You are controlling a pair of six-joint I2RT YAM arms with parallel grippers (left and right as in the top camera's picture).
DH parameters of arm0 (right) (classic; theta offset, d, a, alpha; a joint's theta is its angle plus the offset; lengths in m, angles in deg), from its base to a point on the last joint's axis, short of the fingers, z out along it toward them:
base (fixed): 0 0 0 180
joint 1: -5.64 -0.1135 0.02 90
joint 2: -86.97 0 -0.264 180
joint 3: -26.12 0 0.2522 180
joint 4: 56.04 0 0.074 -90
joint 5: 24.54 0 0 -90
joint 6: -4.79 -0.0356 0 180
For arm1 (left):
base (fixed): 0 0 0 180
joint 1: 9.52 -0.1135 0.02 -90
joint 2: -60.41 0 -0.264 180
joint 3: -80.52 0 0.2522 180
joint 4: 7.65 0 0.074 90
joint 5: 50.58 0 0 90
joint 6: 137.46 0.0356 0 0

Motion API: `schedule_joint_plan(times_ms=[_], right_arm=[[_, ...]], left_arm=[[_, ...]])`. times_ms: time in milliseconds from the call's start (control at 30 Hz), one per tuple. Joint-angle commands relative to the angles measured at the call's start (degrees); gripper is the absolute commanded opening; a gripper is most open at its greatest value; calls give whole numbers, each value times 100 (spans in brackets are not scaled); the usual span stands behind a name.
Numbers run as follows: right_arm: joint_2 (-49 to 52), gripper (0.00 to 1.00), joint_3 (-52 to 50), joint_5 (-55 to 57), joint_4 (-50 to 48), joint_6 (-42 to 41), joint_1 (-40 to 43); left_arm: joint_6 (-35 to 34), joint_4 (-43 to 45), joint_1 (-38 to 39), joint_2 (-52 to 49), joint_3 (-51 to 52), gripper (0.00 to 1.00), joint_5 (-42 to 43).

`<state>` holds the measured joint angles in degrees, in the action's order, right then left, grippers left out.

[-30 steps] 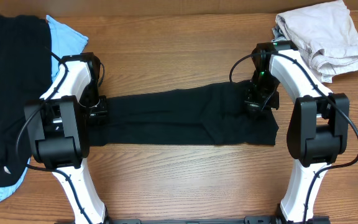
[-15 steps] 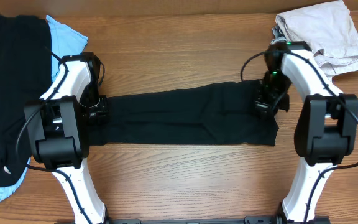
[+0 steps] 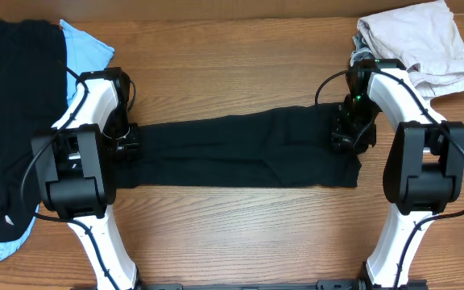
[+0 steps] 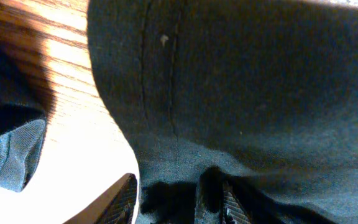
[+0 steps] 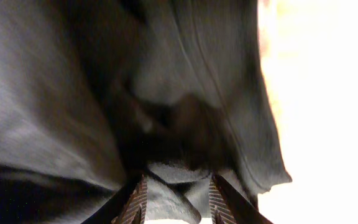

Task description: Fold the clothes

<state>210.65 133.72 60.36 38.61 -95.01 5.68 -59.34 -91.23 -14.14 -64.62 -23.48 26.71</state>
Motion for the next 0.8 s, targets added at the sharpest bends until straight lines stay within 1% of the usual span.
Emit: schedule_joint_plan(times_ms=[0, 33, 167, 533, 600, 767], right_arm=[[-348, 36, 313, -28, -234, 66, 46], [-352, 36, 328, -166, -457, 118, 46], [-352, 36, 326, -291, -844, 129, 46], [-352, 36, 326, -402, -1003, 177, 46], [-352, 39, 343, -402, -1058, 245, 92], [-356, 41, 557, -595, -1025, 284, 389]], left_arm=[[-35, 240, 11, -122, 61, 46, 160], [-35, 260, 11, -122, 61, 46, 162], [-35, 282, 11, -122, 61, 46, 179], [-37, 365, 11, -122, 61, 47, 179], [-35, 374, 11, -122, 61, 47, 177], [-35, 407, 11, -122, 61, 47, 177]])
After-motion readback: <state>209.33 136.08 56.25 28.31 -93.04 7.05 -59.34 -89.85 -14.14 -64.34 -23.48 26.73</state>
